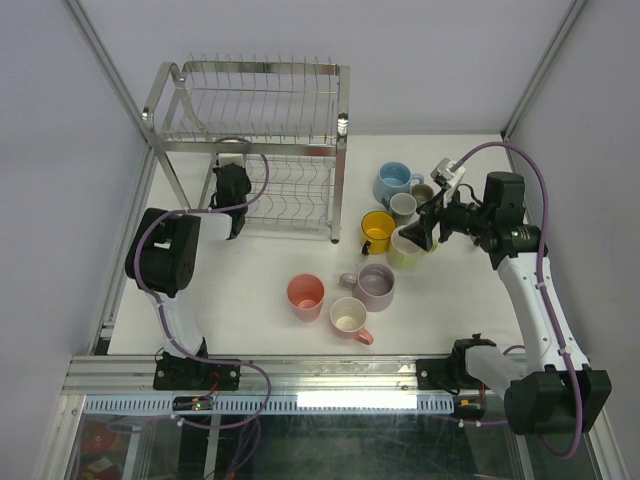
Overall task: Load the cups into the dish rack
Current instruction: Turn the cup upside down in the dish rack.
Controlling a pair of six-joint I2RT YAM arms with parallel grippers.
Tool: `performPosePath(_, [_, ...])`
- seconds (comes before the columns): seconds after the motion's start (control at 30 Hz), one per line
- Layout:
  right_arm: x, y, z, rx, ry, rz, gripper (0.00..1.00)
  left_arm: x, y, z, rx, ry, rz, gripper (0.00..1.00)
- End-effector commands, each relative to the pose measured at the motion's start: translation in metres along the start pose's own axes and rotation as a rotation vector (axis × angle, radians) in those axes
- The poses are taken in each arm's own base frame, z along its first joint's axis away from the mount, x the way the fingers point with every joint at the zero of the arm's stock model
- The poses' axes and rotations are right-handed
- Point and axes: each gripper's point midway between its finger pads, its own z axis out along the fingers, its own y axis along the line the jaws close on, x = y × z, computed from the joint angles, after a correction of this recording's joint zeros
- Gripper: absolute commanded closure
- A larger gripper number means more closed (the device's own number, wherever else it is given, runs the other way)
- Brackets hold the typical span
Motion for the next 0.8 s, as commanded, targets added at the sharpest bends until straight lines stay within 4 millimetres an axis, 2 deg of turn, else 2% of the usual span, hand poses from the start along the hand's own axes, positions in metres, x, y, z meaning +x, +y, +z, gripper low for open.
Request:
performPosePath(0.0, [-0.01,-0.002,-0.002,0.005,-0.034,-0.043,0.21,-0.07,0.008,0.016,-0.025,-0.183,-0.093,1.0])
performPosePath(0.3, [-0.011,-0.002,-0.002,0.006,-0.036,-0.045,0.21,-0.06,0.013,0.041,-0.03,-0.126,-0.073,1.0])
performPosePath(0.4, [-0.011,-0.002,-0.002,0.006,-0.036,-0.044,0.21,-0.061,0.013,0.044,-0.036,-0.124,-0.072,0.96])
performPosePath(0.57, [-0.012,-0.002,-0.002,0.008,-0.039,-0.048,0.21,-0.065,0.015,0.039,-0.036,-0.127,-0.086,0.8])
performPosePath(0.77, [-0.012,-0.001,-0.003,0.006,-0.041,-0.049,0.21,-0.069,0.016,0.025,-0.015,-0.131,-0.12,0.53])
